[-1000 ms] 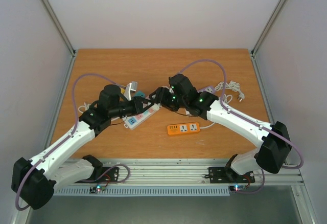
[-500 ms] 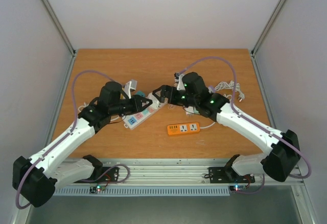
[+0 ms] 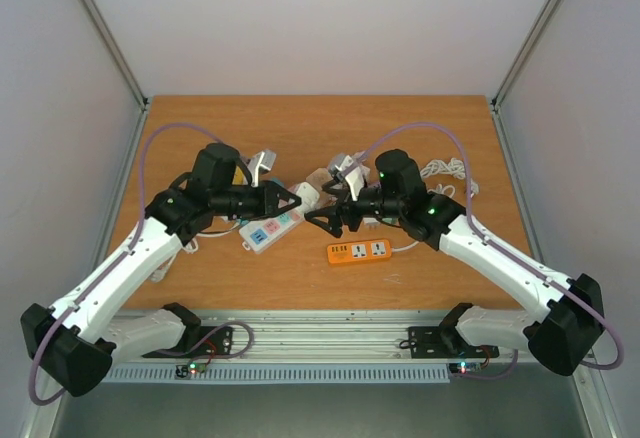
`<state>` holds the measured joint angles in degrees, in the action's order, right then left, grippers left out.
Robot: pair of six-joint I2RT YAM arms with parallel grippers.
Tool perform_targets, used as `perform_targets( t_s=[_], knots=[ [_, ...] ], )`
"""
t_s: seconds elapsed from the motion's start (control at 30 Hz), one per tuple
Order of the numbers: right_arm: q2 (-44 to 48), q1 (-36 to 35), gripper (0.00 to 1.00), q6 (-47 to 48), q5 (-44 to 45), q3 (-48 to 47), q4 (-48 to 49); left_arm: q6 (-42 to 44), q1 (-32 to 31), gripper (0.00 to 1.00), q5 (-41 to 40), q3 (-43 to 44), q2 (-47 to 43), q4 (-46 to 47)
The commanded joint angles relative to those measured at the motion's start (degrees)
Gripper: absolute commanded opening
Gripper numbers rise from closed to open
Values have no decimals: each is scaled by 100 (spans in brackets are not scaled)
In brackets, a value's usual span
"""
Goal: Insert the plug
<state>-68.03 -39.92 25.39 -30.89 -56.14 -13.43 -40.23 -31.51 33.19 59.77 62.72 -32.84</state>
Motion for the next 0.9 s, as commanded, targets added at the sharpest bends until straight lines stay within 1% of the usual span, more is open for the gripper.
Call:
perform_targets(
  t_s=[0.0,0.1,0.23,0.3,0.57,0.6,0.67,0.73,0.8,0.87],
  knots=[
    [-215,-56,95,843,-617,-224,-144,195,13,0,408,262,-40,-196],
    [-333,-173,94,1056,-383,-364,-367,186,13,1,452,310,-40,-260],
    [-525,-293,91,1298,-88,-543,-618,128,13,1,530,352,-65,-278],
    [-613,-358,88,1426,24,-644,-780,107,22,1,531,391,-74,-299],
    [-754,-487,67,1644,260,-811,-890,-42,22,1,558,380,-101,-320],
    [-737,-495,65,1654,285,-819,-883,-54,22,5,538,378,-106,-346],
    [-712,-520,62,1700,303,-820,-875,-117,23,25,528,344,-102,-346],
    [-699,-554,61,1751,300,-840,-884,-193,24,41,596,288,-73,-273],
    [-744,-601,61,1812,295,-926,-977,-197,22,49,717,292,19,-279],
    [-805,-669,61,1898,326,-1038,-1116,-105,25,53,850,378,162,-409]
  ],
)
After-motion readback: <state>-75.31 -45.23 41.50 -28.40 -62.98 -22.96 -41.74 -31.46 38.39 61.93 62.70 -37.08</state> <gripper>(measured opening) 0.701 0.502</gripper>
